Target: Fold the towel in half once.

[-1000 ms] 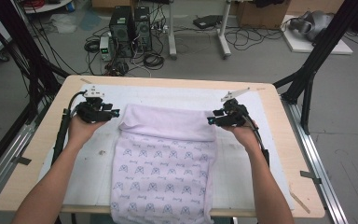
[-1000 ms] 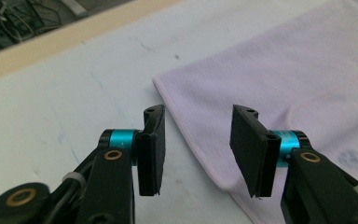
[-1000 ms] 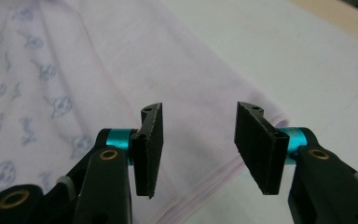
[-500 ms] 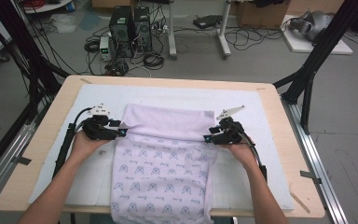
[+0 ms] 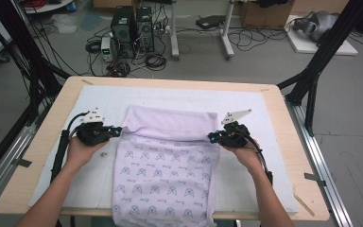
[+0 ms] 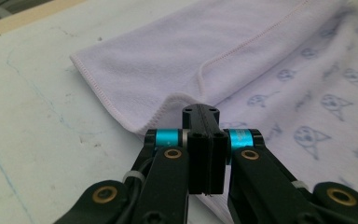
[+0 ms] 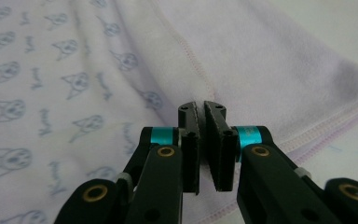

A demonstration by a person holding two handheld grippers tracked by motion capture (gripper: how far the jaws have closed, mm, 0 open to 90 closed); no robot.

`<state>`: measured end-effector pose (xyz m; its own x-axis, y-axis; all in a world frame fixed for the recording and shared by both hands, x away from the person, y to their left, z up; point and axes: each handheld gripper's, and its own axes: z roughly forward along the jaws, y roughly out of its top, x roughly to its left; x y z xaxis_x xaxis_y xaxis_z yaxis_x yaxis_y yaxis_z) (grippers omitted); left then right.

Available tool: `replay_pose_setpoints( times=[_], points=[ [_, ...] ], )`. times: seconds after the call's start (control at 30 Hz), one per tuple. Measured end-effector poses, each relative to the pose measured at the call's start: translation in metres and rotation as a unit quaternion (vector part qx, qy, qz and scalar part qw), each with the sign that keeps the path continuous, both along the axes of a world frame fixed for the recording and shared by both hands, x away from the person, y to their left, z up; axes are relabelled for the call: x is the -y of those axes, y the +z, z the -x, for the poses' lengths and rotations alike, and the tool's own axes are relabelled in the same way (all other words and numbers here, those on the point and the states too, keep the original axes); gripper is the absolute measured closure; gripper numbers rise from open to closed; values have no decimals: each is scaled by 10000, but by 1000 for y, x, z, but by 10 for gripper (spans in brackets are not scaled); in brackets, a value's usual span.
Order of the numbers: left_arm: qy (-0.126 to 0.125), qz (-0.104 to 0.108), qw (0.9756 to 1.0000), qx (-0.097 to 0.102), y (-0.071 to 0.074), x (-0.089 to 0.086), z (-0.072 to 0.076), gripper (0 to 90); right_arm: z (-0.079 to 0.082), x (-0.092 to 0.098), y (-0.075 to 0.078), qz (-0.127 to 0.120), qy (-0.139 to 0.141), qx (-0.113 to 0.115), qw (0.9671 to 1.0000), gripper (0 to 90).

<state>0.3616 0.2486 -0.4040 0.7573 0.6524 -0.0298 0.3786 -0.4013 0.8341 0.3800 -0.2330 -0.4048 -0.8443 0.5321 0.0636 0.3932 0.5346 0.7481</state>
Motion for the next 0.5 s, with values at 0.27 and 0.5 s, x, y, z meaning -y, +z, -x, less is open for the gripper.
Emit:
replay_pose_setpoints(
  times=[0.27,0.5],
  points=[
    [-211,-283,9993,-112,-8,-4,38,685,39,-3,4,-22,239,5,9997,594],
    [-393,-650,9967,-282,-27,9,52,607,86,-18,-24,344,906,-239,9950,616]
  ],
)
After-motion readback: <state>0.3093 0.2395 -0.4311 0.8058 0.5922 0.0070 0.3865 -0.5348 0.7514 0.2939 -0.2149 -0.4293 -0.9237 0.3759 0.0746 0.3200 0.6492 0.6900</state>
